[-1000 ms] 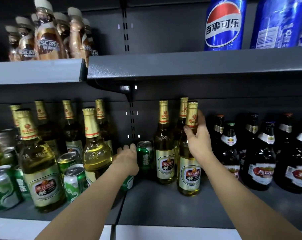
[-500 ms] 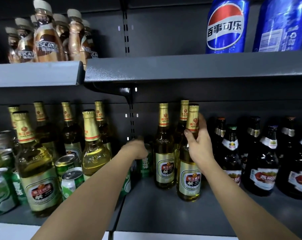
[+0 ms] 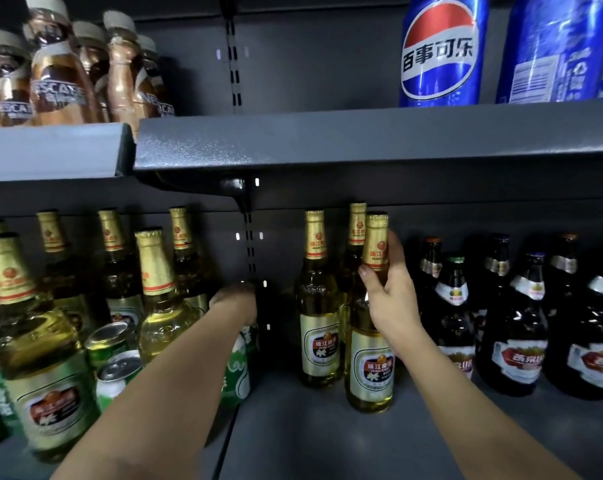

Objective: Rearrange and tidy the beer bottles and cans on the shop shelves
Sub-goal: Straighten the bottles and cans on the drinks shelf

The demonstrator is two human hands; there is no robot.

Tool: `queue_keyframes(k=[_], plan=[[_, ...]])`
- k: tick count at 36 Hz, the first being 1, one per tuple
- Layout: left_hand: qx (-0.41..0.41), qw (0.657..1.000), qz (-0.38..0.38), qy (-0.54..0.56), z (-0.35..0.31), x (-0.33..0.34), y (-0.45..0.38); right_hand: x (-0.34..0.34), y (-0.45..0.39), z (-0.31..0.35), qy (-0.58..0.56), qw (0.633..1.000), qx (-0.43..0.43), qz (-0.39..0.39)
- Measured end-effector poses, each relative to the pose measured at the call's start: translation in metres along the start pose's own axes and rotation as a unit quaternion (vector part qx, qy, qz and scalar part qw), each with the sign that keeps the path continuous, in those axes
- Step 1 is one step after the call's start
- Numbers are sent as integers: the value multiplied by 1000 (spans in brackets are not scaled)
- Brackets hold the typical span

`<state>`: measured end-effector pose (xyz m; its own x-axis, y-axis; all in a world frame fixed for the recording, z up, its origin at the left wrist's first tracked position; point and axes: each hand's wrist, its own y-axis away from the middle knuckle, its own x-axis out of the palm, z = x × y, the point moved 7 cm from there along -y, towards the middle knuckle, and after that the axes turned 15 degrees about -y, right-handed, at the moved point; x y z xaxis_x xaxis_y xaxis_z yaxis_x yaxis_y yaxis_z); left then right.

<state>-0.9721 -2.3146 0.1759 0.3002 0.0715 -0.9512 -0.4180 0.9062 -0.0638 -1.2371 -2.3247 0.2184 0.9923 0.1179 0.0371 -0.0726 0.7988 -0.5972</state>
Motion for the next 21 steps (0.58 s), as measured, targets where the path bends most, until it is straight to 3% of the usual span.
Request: queue_keyframes(k=[5, 7, 8, 11, 16, 21], plan=[[-3, 999, 31, -16, -8, -4, 7, 1, 0, 0, -3, 1000, -2, 2], [44, 997, 27, 64, -26, -19, 16, 1, 0, 2, -3, 1000, -3, 3], [88, 983, 56, 148, -38, -26, 25, 1, 1, 2, -1, 1000, -3, 2], [181, 899, 147, 371, -68, -32, 50, 1, 1, 3, 2, 1000, -5, 0], [84, 813, 2, 576, -74, -18, 44, 2, 2, 2, 22, 1000, 2, -6], [53, 809, -8, 585, -66, -19, 42, 1, 2, 2, 22, 1000, 12, -6]])
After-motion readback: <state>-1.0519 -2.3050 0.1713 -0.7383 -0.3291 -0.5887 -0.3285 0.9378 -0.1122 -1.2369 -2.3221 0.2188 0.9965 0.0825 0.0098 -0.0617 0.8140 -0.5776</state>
